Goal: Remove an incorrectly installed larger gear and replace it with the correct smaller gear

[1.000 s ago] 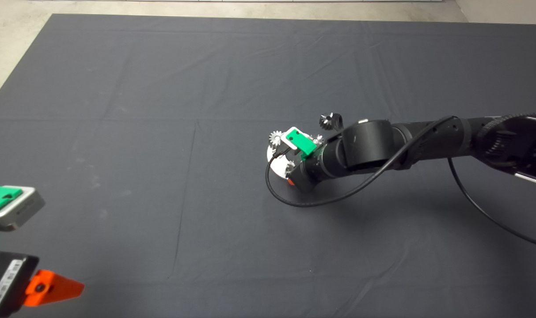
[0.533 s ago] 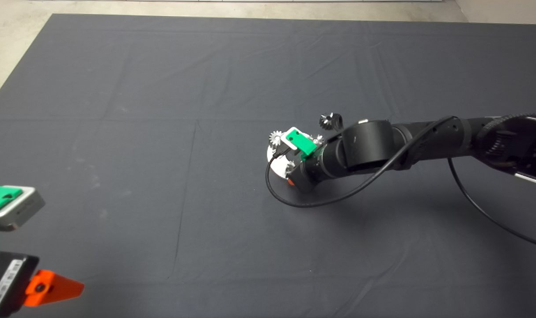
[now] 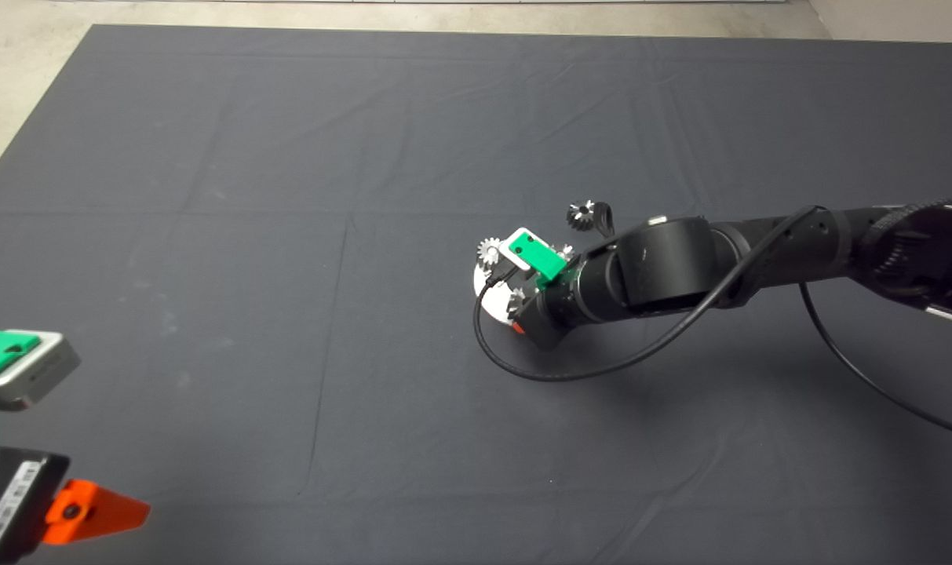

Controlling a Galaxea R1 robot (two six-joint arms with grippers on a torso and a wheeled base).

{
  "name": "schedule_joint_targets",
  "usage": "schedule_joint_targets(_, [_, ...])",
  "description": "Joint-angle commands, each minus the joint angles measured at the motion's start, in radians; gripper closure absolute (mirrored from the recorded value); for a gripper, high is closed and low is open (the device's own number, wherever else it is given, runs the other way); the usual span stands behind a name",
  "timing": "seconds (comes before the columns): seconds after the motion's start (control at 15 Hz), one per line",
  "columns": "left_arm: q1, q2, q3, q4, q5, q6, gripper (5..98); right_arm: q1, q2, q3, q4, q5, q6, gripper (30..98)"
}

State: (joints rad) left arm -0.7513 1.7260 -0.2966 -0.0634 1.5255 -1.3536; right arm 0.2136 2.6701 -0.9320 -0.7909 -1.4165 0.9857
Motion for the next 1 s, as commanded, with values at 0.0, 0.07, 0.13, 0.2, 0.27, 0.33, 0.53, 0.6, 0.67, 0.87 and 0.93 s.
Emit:
schedule_joint_targets(0.0, [-0.007, -0.001, 0.018, -0.019, 0.033, -0.004, 5.5, 0.057, -0.029, 0.073, -0.011, 0.014, 0.011, 80.9])
schedule_joint_targets(0.07, [-0.007, -0.001, 0.018, -0.019, 0.031, -0.004, 5.5, 0.068, -0.043, 0.088, -0.01, 0.013, 0.041, 80.9])
schedule_joint_targets(0.13, [-0.007, -0.001, 0.018, -0.019, 0.031, -0.004, 5.5, 0.079, -0.064, 0.107, -0.01, 0.013, 0.06, 80.9])
schedule_joint_targets(0.2, [-0.007, -0.002, 0.018, -0.019, 0.031, -0.004, 5.5, 0.084, -0.095, 0.138, -0.008, 0.013, 0.068, 80.9])
schedule_joint_targets(0.27, [-0.007, -0.002, 0.018, -0.019, 0.031, -0.004, 5.5, 0.084, -0.113, 0.145, -0.008, 0.013, 0.068, 80.9])
schedule_joint_targets(0.33, [-0.007, -0.002, 0.018, -0.019, 0.031, -0.005, 5.5, 0.084, -0.13, 0.144, -0.004, 0.011, 0.068, 80.9])
schedule_joint_targets(0.53, [-0.007, -0.001, 0.018, -0.018, 0.031, -0.005, 5.5, 0.082, -0.198, 0.148, 0.019, -0.005, 0.068, 80.9])
schedule_joint_targets(0.6, [-0.007, -0.002, 0.018, -0.019, 0.031, -0.004, 5.5, 0.08, -0.221, 0.158, 0.021, -0.009, 0.068, 80.9])
schedule_joint_targets(0.67, [-0.007, -0.002, 0.018, -0.019, 0.033, -0.004, 5.5, 0.078, -0.254, 0.192, 0.021, -0.009, 0.068, 80.9])
schedule_joint_targets(0.87, [-0.007, -0.001, 0.018, -0.019, 0.033, -0.005, 5.5, 0.052, -0.331, 0.228, 0.021, -0.009, 0.067, 80.9])
schedule_joint_targets(0.93, [-0.007, -0.001, 0.018, -0.019, 0.033, -0.005, 5.5, 0.03, -0.356, 0.228, 0.019, -0.009, 0.067, 80.9])
